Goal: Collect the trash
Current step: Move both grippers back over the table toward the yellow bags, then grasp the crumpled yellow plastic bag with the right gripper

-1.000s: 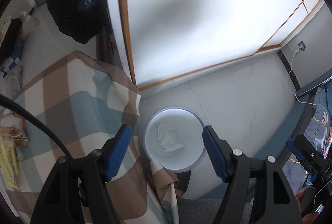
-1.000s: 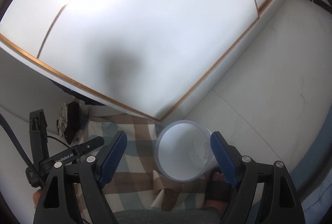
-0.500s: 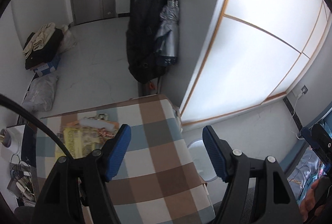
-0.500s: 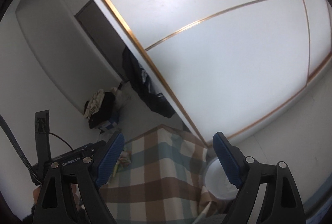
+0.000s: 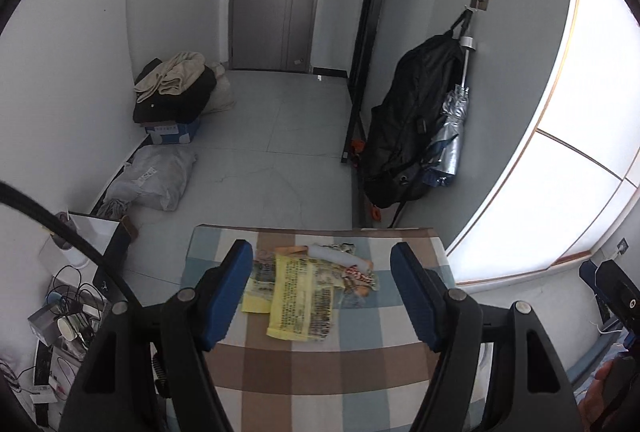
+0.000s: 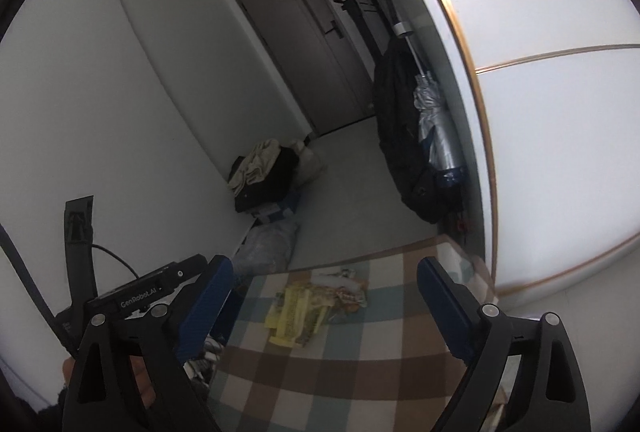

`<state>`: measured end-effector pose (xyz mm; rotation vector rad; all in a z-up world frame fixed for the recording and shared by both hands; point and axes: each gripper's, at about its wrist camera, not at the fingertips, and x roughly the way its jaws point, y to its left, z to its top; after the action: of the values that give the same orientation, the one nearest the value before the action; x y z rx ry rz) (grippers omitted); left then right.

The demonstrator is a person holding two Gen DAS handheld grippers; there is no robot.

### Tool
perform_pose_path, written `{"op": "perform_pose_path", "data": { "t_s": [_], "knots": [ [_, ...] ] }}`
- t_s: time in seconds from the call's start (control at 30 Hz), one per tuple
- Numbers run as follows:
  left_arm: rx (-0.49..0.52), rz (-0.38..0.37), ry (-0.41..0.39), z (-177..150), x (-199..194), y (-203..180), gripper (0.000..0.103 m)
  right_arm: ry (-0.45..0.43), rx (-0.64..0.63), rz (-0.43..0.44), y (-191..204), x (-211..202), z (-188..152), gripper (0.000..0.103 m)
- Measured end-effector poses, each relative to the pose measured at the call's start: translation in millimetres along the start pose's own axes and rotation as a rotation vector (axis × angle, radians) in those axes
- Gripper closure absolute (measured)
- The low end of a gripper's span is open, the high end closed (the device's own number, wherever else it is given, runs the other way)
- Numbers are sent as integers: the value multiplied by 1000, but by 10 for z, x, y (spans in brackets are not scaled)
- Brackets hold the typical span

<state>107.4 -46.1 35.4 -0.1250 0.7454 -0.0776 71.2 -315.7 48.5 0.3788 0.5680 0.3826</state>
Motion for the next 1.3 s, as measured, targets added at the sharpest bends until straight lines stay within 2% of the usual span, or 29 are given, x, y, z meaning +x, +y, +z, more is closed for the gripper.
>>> {"op": "perform_pose_path", "data": {
  "t_s": [0.33, 0.53, 0.67, 0.87, 1.0, 1.1, 1.23, 1.3],
  "knots": [
    [-38, 74, -29, -156, 178, 566, 35, 107, -69, 22, 439, 636, -297, 7],
    [-73, 64, -14, -283, 354, 876, 35, 185, -85, 25, 518, 972, -447, 7],
    [-96, 61, 4, -398, 537, 1050, 35, 250, -123, -14, 576, 1288, -571, 7],
    [-148, 38, 69, -513, 726, 1269, 35, 436, -77, -53, 469, 1927, -854, 7],
    [-167, 48, 74, -463, 742, 1368, 35, 528, -17, -74, 314, 2320, -1058, 8],
    [-196, 40, 85, -449, 772, 1430, 35, 562, 13, -99, 237, 2490, -1161, 16],
    [-217, 19, 129, -439, 854, 1449, 35, 562, 37, -124, 193, 2574, -1220, 18],
    [-219, 11, 133, -434, 863, 1450, 35, 572, 44, -120, 197, 2597, -1239, 23]
  ]
}}
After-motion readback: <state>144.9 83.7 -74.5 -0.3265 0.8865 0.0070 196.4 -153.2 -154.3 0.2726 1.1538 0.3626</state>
